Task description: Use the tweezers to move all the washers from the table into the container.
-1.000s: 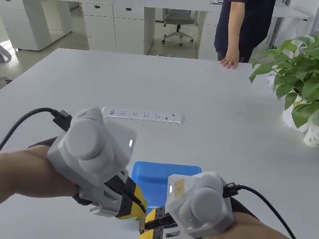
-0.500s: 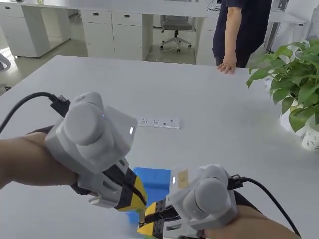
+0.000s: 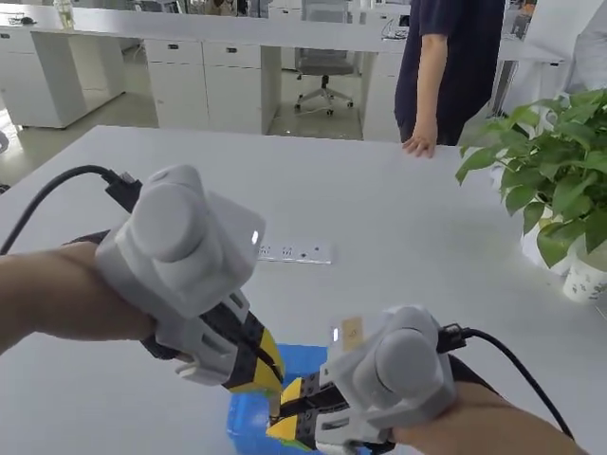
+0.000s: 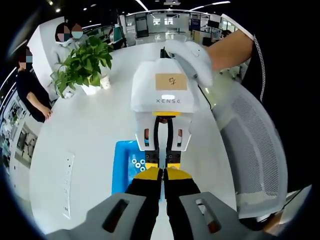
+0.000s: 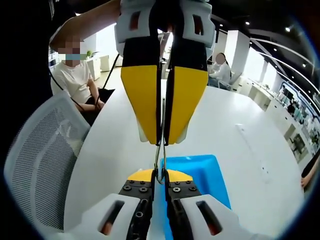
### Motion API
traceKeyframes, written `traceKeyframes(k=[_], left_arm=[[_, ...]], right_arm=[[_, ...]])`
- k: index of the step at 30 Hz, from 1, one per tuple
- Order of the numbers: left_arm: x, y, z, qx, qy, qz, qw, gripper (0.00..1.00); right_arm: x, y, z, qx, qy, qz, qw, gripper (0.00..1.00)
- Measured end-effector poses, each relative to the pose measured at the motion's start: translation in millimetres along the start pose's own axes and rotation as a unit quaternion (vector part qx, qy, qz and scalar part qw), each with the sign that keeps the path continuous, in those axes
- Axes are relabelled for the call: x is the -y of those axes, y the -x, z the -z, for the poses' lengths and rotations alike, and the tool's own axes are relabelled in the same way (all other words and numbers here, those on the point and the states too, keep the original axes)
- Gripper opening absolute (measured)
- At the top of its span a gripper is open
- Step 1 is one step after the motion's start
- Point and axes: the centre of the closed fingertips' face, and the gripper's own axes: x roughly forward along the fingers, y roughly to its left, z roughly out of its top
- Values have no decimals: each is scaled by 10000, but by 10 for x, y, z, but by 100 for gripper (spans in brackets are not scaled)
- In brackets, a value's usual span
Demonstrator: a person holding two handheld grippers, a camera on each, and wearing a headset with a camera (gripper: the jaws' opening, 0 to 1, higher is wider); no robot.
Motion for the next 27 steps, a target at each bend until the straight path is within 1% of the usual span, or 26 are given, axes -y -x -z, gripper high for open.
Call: traceKeyframes(k=[7,12,14,16,22,27], left_arm=[[-115,-57,-12,58,-7,14,10000,5],[-195,-99,-11,61,-27,23,10000,5],[-235,-119,-6,89,-27,31,10000,5],[-270,-142,-5,162,8,51,9999,5],[-342,-193,23,166,34,35,9998,5],[-392,-244,65,123,31,23,9999,5]], right_arm=[[118,14,70,-25,-6,11,10000,9],[195,10,116,-46,-37,11,10000,9],[229,7,138,-60,-55,16,10000,9],[262,4,164,-74,-67,10,9999,9],[339,-17,229,-115,-92,-15,9999,9],[381,-67,285,-154,-98,-43,9998,9]])
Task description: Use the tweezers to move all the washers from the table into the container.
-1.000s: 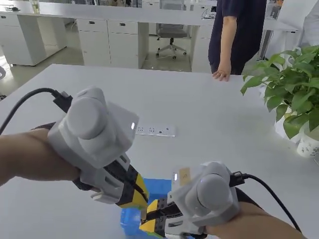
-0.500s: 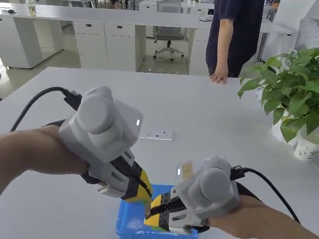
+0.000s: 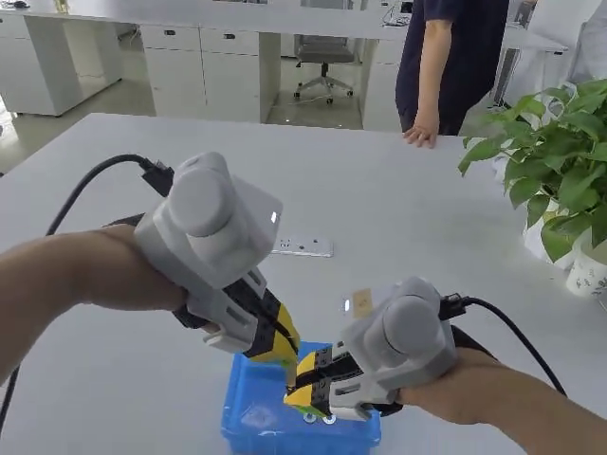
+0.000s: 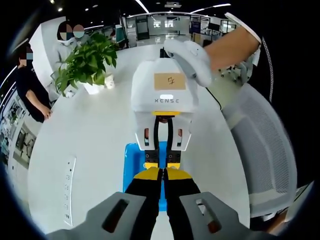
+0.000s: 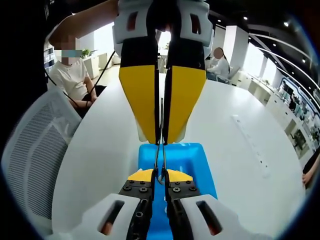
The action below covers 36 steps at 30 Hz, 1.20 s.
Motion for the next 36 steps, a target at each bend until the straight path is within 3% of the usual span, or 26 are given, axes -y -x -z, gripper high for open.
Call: traceKeyframes(k=[16,36], left_arm=[[-173,-237,175,-70,50,-33,10000,5],[-238,-433,343,-210,100,-36,9997,5]], right_arm=[[150,-162,249,-126,-91,-83,9998,9],[177,-330,445,-292,-278,-210,9990,9]])
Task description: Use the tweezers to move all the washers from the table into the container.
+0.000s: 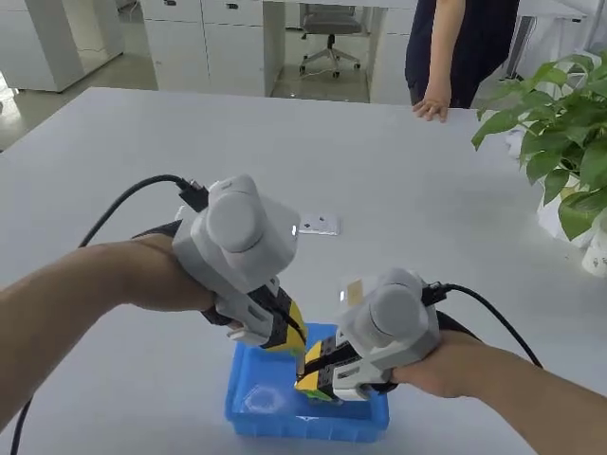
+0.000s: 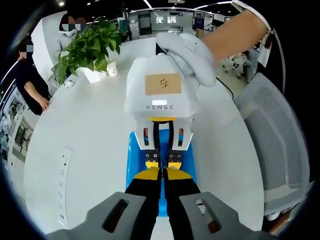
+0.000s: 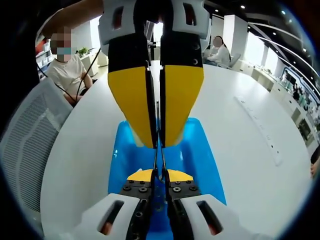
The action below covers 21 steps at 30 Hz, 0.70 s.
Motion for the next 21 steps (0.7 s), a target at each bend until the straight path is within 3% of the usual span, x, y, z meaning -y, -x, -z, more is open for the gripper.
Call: traceKeyframes(k=[6,21], left_arm=[[0,-34,33,-23,10,2,10000,5],[1,-21,-10,36,10,8,10000,5]], right_arm=[[2,-34,32,-60,21,-21,10000,9],[9,-16,13,-86,117,41,9999,10]])
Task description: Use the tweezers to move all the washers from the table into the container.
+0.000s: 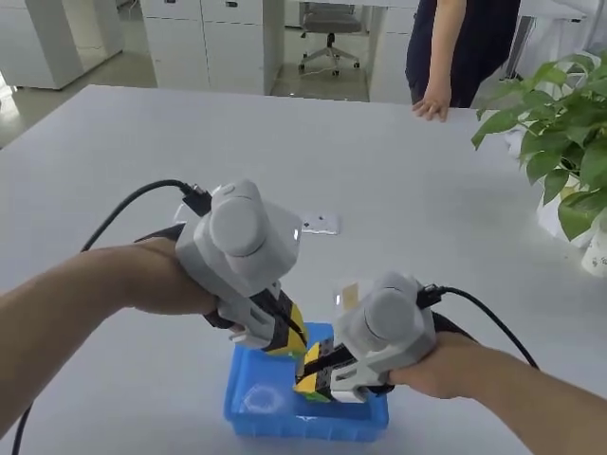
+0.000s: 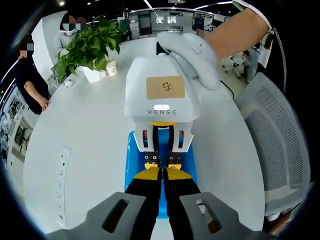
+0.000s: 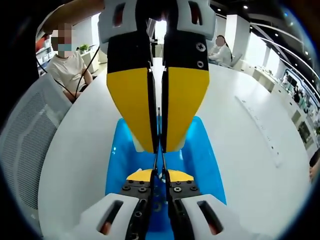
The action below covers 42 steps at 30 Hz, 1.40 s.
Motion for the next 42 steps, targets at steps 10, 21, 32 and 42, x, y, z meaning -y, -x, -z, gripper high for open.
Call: traceKeyframes(k=[10,21,32,42], left_arm=[[21,92,-53,57,-9,-48,10000,5],[37,167,-104,95,-53,-74,9999,5],[64,236,-151,150,-80,-110,9998,5],[110,348,-232,266,-84,-200,9994,5]], right_arm=[[-9,60,-84,84,77,80,9999,8],[-19,128,-150,134,62,154,9998,8],[-30,196,-204,181,79,250,9995,10],[-64,276,-311,299,100,313,9990,11]])
